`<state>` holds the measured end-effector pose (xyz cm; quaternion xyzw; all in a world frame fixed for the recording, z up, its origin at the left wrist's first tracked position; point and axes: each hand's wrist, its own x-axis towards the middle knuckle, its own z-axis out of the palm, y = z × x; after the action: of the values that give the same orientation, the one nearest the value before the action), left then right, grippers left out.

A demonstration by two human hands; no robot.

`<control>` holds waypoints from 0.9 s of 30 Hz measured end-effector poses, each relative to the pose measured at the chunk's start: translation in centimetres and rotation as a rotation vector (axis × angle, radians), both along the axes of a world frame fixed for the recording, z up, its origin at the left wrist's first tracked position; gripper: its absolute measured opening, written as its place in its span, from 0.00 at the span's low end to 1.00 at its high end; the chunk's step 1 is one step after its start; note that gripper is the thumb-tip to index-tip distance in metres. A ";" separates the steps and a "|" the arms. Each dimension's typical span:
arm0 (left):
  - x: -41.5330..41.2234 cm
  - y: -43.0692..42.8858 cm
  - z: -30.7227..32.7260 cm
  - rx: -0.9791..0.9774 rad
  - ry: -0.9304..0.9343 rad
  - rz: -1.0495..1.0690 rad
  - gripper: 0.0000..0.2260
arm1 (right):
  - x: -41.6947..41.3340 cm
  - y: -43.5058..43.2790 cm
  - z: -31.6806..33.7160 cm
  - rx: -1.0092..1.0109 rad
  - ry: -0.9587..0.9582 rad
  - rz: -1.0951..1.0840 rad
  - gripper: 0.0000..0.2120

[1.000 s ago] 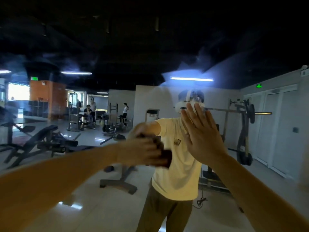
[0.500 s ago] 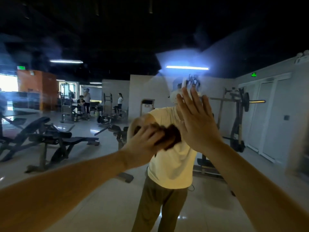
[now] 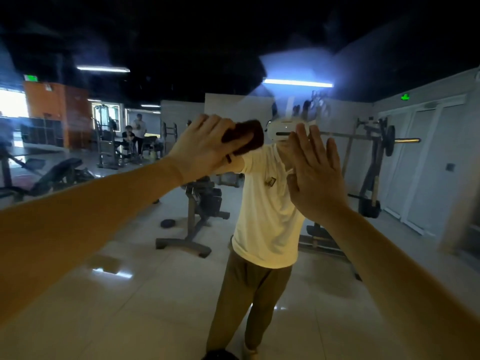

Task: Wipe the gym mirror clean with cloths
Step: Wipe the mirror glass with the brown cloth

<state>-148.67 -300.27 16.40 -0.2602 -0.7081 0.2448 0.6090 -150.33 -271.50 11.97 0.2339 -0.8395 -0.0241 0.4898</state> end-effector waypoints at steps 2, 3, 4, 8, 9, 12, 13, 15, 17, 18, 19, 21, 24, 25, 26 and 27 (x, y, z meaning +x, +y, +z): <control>-0.9 1.0 -2.8 0.259 -0.030 -0.041 0.30 | 0.3 -0.4 -1.2 0.000 -0.010 -0.007 0.35; -1.2 1.8 -5.0 0.344 -0.043 -0.064 0.30 | 0.5 -0.7 -2.1 0.005 -0.010 -0.015 0.35; -1.4 2.5 -7.3 0.382 -0.050 -0.083 0.30 | 0.7 -1.0 -3.2 0.007 -0.011 -0.017 0.36; -0.9 2.8 -17.2 0.264 -0.207 -0.199 0.25 | 2.6 -2.7 -8.8 0.008 -0.030 0.019 0.38; -0.4 2.5 -20.2 0.213 -0.271 -0.210 0.26 | 3.2 -3.1 -10.4 0.003 -0.054 0.015 0.38; 1.9 0.4 -29.3 -0.137 -0.569 -0.109 0.28 | 4.4 -4.3 -14.3 -0.050 -0.096 0.012 0.36; 0.8 -1.4 -32.2 -0.335 -0.600 -0.036 0.26 | 4.7 -4.6 -15.2 -0.063 -0.094 0.014 0.35; -2.0 -4.5 -33.6 -0.695 -0.524 0.012 0.20 | 4.8 -5.1 -16.1 -0.083 -0.085 0.017 0.33; -4.8 -6.3 -31.8 -0.749 -0.664 -0.286 0.13 | 5.0 -5.4 -16.0 -0.103 -0.088 0.010 0.31; -4.9 -7.0 -29.0 -0.702 -0.596 -0.346 0.13 | 5.0 -5.6 -15.7 -0.115 -0.086 0.010 0.31; -4.6 -7.0 -26.3 -0.623 -0.434 -0.272 0.16 | 4.8 -5.8 -15.4 -0.130 -0.087 0.015 0.31; -2.7 -6.6 -19.1 -0.229 -0.253 -0.242 0.21 | 4.5 -6.2 -14.5 -0.183 -0.091 0.019 0.32; -2.1 -5.7 -13.7 0.289 -0.114 -0.275 0.23 | 4.0 -7.1 -13.5 -0.284 -0.090 0.019 0.31; -2.1 -5.2 -14.6 0.375 -0.125 -0.265 0.25 | 4.0 -7.3 -13.4 -0.307 -0.086 0.020 0.31; -1.9 -4.4 -16.6 0.400 -0.173 -0.274 0.27 | 4.2 -7.5 -13.7 -0.320 -0.084 0.015 0.31; -1.5 -3.7 -18.9 0.375 -0.211 -0.305 0.29 | 4.3 -7.8 -14.0 -0.323 -0.085 0.004 0.31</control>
<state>-150.19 -304.02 -2.47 -0.2707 -0.7531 -0.0138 0.5994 -146.01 -279.28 -2.02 0.1546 -0.8520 0.1217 0.4853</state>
